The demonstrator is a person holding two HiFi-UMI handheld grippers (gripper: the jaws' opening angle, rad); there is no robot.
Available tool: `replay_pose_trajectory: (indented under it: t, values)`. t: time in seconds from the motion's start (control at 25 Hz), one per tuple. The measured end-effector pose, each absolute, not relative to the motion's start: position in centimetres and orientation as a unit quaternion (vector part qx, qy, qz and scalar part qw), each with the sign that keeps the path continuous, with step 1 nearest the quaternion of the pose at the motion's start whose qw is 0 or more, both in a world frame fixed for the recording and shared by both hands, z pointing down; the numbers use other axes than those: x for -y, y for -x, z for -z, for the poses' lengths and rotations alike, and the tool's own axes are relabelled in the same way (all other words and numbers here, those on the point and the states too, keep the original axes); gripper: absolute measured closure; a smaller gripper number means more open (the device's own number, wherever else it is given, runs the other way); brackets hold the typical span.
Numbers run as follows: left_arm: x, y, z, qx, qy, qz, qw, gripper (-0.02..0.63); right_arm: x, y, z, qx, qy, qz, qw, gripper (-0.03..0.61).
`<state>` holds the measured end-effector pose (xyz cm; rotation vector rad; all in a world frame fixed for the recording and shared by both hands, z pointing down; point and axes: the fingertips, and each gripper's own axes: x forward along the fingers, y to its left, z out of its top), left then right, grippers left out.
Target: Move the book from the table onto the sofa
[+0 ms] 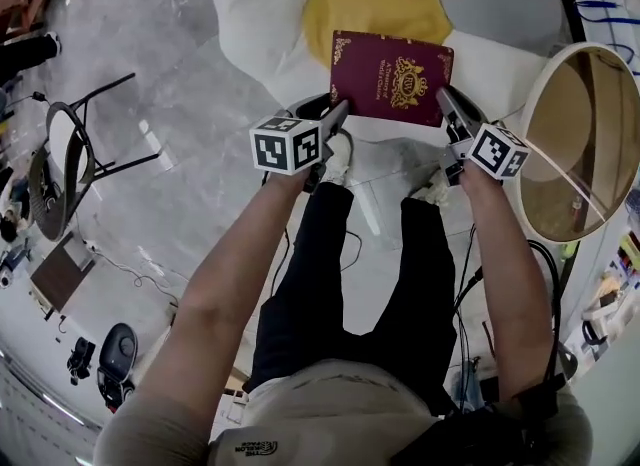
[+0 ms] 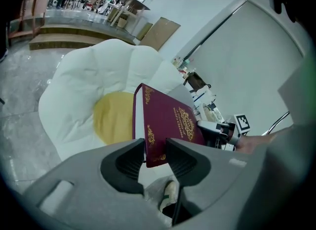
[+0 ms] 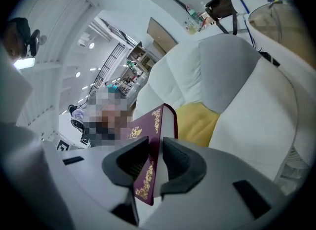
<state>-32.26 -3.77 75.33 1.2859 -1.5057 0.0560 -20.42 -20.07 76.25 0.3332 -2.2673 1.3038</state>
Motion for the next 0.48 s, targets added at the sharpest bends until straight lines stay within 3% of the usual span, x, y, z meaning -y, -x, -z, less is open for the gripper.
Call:
replay_pose_trajectory:
  t: [0.48]
  values:
    - [1.7, 36.3, -88.2, 0.641, -0.520, -0.015, 0.564, 0.476, 18.0, 24.8, -88.8, 0.829, -0.101, -0.456, 0.308, 0.480]
